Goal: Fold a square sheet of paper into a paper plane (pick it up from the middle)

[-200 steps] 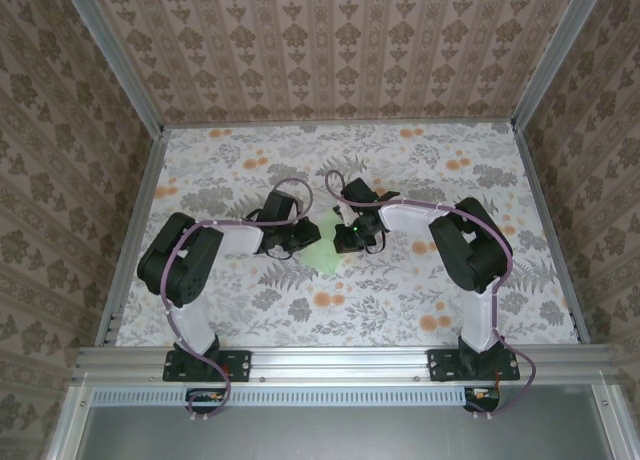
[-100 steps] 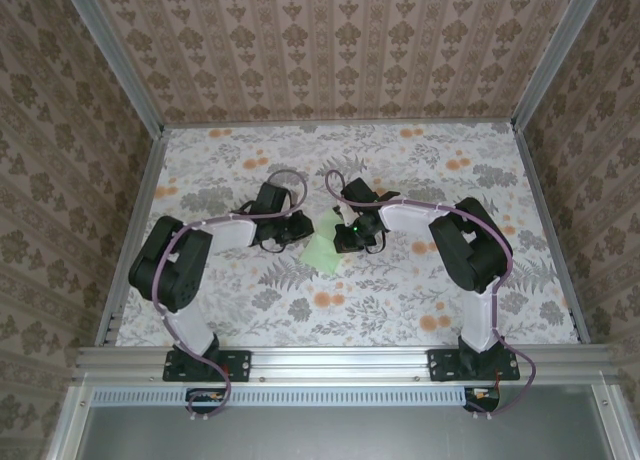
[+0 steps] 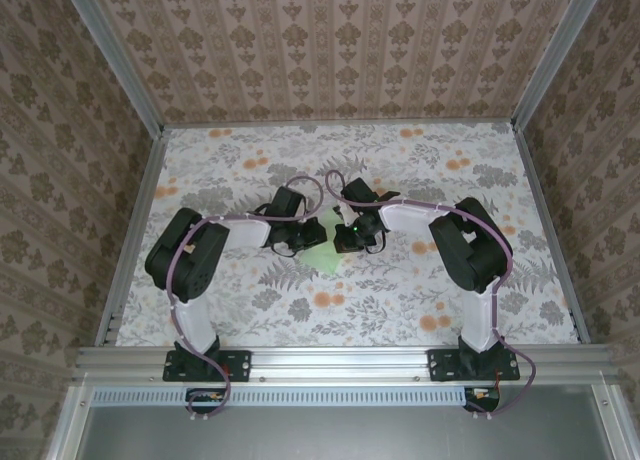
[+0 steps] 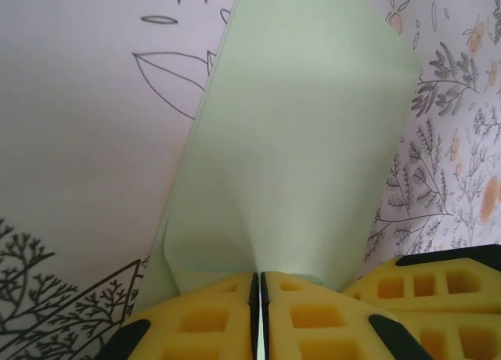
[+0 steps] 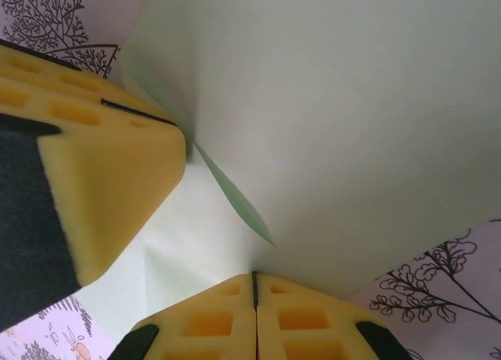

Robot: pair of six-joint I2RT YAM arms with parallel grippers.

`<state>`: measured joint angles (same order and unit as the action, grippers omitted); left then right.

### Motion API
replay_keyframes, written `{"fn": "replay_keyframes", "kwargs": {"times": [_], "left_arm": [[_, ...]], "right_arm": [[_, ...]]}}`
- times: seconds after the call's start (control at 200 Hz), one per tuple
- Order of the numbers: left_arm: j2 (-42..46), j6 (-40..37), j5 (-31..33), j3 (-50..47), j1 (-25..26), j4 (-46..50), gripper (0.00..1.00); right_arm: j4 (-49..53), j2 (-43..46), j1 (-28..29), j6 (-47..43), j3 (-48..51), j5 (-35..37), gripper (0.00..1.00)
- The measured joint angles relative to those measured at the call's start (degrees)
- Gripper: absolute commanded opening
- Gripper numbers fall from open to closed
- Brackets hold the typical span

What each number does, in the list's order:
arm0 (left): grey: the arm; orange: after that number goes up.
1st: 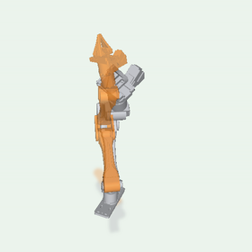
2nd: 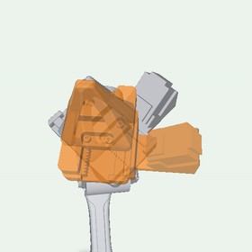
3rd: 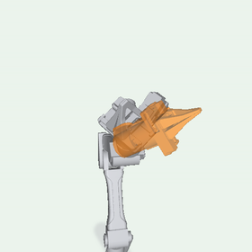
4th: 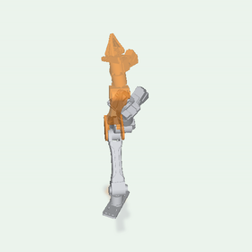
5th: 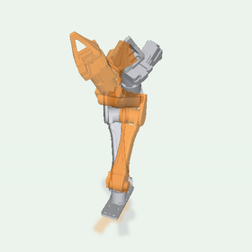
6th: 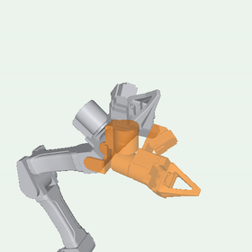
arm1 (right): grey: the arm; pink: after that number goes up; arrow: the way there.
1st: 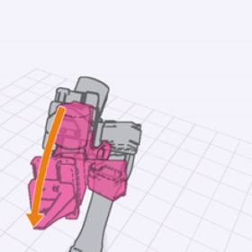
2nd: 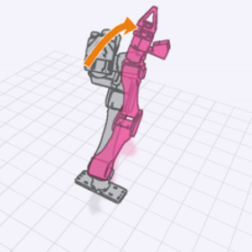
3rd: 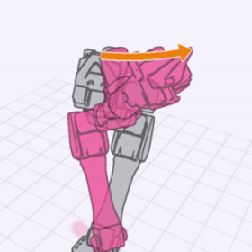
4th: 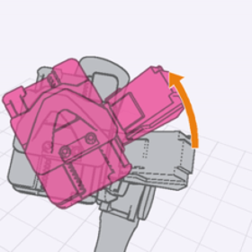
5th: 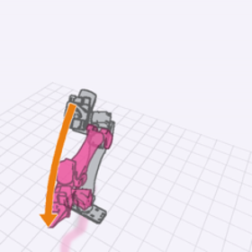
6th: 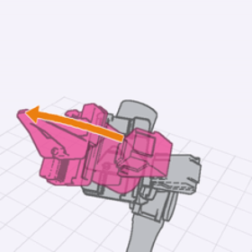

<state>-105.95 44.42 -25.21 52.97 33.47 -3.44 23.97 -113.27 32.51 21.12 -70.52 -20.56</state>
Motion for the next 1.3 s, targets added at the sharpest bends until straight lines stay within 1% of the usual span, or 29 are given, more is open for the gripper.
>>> {"fn": "replay_keyframes", "kwargs": {"times": [0.17,0.375,0.535,0.7,0.83,0.95,1.095,1.3], "left_arm": [[0.0,1.4,0.4,-0.1,-1.3,0.0,0.14],[0.0,1.4,0.8,-0.1,-3.5,0.2,0.14],[0.6,-0.1,0.8,0.0,-4.4,1.3,0.15],[4.0,-1.9,2.1,-0.1,-5.7,3.7,0.14],[6.6,-2.4,1.0,-0.2,-4.9,2.8,0.13],[6.4,-2.4,-0.3,-0.9,-3.4,1.8,0.11],[4.0,-2.1,-2.2,-1.0,-2.1,0.2,0.10],[0.7,-1.4,-2.9,-1.0,-1.3,0.0,0.10]], "right_arm": [[0.0,0.0,0.0,0.0,0.0,0.0,0.07],[0.0,0.0,0.0,0.0,0.0,0.0,0.07],[0.0,0.0,0.0,0.0,0.0,0.0,0.07],[0.0,0.0,0.0,0.0,0.0,0.0,0.07],[0.0,0.0,0.0,0.0,0.0,0.0,0.07],[0.0,0.0,0.0,0.0,0.0,0.0,0.07],[0.0,0.0,0.0,0.0,0.0,0.0,0.07],[0.0,0.0,0.0,0.0,-0.1,-0.1,0.07]]}}
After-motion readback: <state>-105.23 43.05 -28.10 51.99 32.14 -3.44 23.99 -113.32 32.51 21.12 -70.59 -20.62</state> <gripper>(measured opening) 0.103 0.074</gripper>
